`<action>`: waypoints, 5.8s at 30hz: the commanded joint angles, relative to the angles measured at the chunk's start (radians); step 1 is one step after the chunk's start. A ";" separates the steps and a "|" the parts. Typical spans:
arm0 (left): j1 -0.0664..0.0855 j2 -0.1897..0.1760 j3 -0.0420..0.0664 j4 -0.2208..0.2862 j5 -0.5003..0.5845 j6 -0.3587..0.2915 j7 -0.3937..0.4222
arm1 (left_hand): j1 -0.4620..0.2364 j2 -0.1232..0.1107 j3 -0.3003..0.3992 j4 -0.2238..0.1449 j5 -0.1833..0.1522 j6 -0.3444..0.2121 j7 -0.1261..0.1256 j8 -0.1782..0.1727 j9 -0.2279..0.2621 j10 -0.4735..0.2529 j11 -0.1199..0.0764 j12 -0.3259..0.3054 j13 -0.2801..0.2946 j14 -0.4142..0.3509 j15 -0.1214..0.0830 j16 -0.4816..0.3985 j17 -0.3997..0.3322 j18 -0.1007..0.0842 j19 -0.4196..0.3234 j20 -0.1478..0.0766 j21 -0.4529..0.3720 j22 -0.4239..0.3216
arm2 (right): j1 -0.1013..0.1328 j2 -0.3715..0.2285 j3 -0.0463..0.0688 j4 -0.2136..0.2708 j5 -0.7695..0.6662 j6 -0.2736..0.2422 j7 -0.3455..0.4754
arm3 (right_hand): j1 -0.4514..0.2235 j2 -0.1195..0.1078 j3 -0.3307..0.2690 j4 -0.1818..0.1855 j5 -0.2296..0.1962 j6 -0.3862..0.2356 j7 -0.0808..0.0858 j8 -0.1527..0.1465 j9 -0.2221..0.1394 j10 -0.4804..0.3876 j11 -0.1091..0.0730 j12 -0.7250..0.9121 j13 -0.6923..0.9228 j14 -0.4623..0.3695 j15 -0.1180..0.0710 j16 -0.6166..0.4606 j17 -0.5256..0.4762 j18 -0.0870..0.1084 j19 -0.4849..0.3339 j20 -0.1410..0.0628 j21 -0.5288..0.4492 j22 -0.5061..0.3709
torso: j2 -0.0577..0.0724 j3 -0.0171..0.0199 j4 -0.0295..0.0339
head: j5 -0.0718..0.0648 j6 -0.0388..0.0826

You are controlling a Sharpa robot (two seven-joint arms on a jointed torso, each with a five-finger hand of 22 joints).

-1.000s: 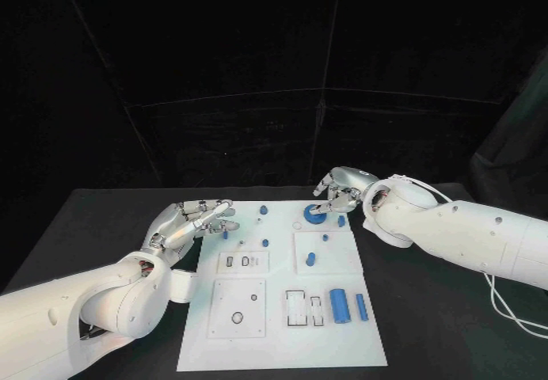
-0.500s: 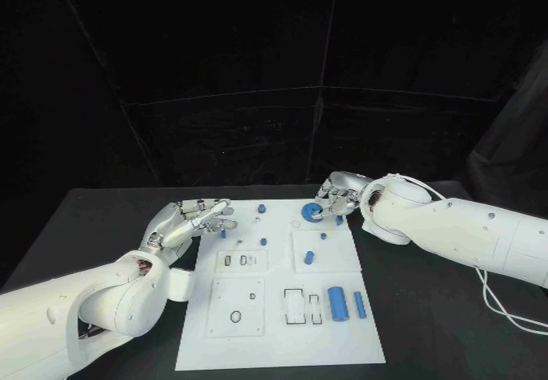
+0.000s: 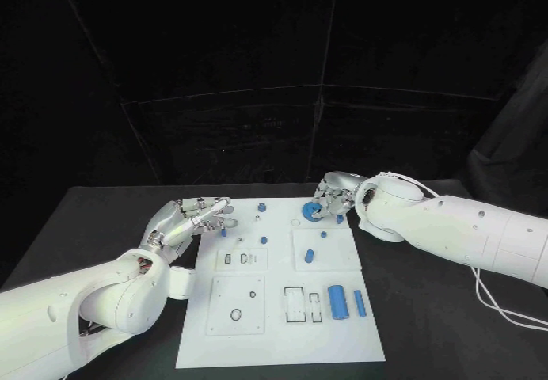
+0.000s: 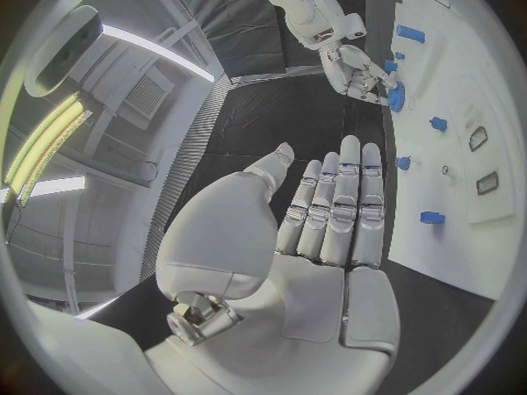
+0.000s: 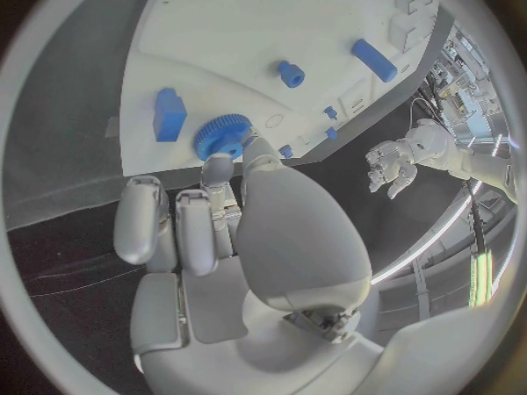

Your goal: Assemble the parts on the task board

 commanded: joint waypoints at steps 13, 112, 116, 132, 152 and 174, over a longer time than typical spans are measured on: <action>0.001 0.001 0.001 0.000 -0.006 0.017 0.000 | 0.005 0.003 0.004 -0.001 0.004 0.000 0.003 -0.004 -0.001 -0.001 0.004 -0.006 -0.001 0.001 0.005 -0.007 0.002 0.007 0.004 0.002 -0.007 -0.002 | 0.002 0.031 0.000 -0.018 -0.106 0.036 -0.021 | 0.037 0.012 0.033 -0.033 -0.026 0.022 -0.002 0.008 0.000 0.046 0.000 0.120 0.133 0.062 0.003 0.029 0.055 -0.020 0.025 -0.001 0.018 0.031 | 0.000 0.0001 -0.0007 | -0.004 -0.005; 0.002 -0.005 0.001 -0.002 -0.006 0.024 -0.010 | 0.009 0.005 0.022 -0.016 0.004 -0.003 0.005 -0.013 -0.002 -0.005 0.006 -0.016 -0.002 0.002 0.006 -0.017 0.007 0.007 0.005 0.003 -0.011 -0.005 | -0.014 0.224 -0.033 0.004 -0.165 -0.083 0.027 | -0.139 0.002 0.099 0.045 0.001 0.024 0.008 -0.026 0.002 0.068 0.013 0.216 0.281 0.068 0.016 0.047 0.113 -0.034 0.070 0.013 0.049 0.111 | 0.001 0.0010 -0.0035 | 0.018 -0.019; 0.002 -0.004 0.001 -0.002 -0.006 0.024 -0.010 | 0.010 0.005 0.023 -0.016 0.004 -0.004 0.005 -0.013 -0.002 -0.005 0.007 -0.017 -0.002 0.002 0.006 -0.018 0.008 0.007 0.006 0.003 -0.011 -0.005 | -0.014 0.228 -0.033 -0.001 -0.156 -0.037 0.013 | -0.159 0.000 0.078 0.057 -0.007 0.013 0.009 -0.037 -0.002 0.064 0.014 0.214 0.280 0.068 0.017 0.048 0.116 -0.034 0.069 0.013 0.049 0.111 | 0.001 0.0003 -0.0009 | 0.016 -0.021; 0.002 -0.006 0.001 -0.003 -0.006 0.022 -0.011 | 0.010 0.006 0.025 -0.018 0.004 -0.004 0.005 -0.014 -0.002 -0.006 0.007 -0.018 -0.002 0.002 0.006 -0.019 0.008 0.007 0.006 0.003 -0.012 -0.005 | -0.014 0.232 -0.033 -0.015 -0.160 -0.025 -0.028 | -0.173 0.002 0.053 0.068 0.000 -0.010 0.012 -0.043 -0.005 0.059 0.017 0.213 0.280 0.069 0.019 0.049 0.120 -0.035 0.070 0.015 0.049 0.112 | 0.001 -0.0001 -0.0022 | 0.015 -0.024; 0.002 -0.013 0.001 -0.005 -0.006 0.023 -0.009 | 0.012 0.006 0.029 -0.021 0.004 -0.005 0.005 -0.015 -0.002 -0.007 0.007 -0.019 -0.002 0.002 0.006 -0.021 0.009 0.007 0.006 0.003 -0.012 -0.006 | -0.017 -0.003 -0.033 0.102 0.242 -0.274 0.377 | -0.070 0.007 0.050 0.004 0.038 0.001 0.014 -0.039 -0.003 0.014 0.017 0.151 0.231 0.045 0.019 -0.006 0.032 -0.016 0.008 0.015 0.008 0.030 | -0.002 0.0032 -0.0085 | 0.007 -0.009; 0.000 0.005 0.000 -0.025 -0.006 0.041 -0.012 | 0.008 0.008 0.045 -0.030 0.004 0.009 -0.001 -0.011 0.000 0.013 0.001 -0.014 0.000 0.013 0.002 -0.024 0.016 0.008 0.012 0.000 -0.013 -0.006 | -0.054 -0.219 -0.035 0.061 0.312 -0.149 0.441 | -0.010 -0.021 0.026 -0.049 0.027 0.012 0.010 -0.041 -0.004 0.001 0.012 0.116 0.200 0.044 0.013 -0.020 0.021 -0.013 -0.004 0.010 -0.007 0.009 | -0.002 0.0077 -0.0121 | -0.020 -0.006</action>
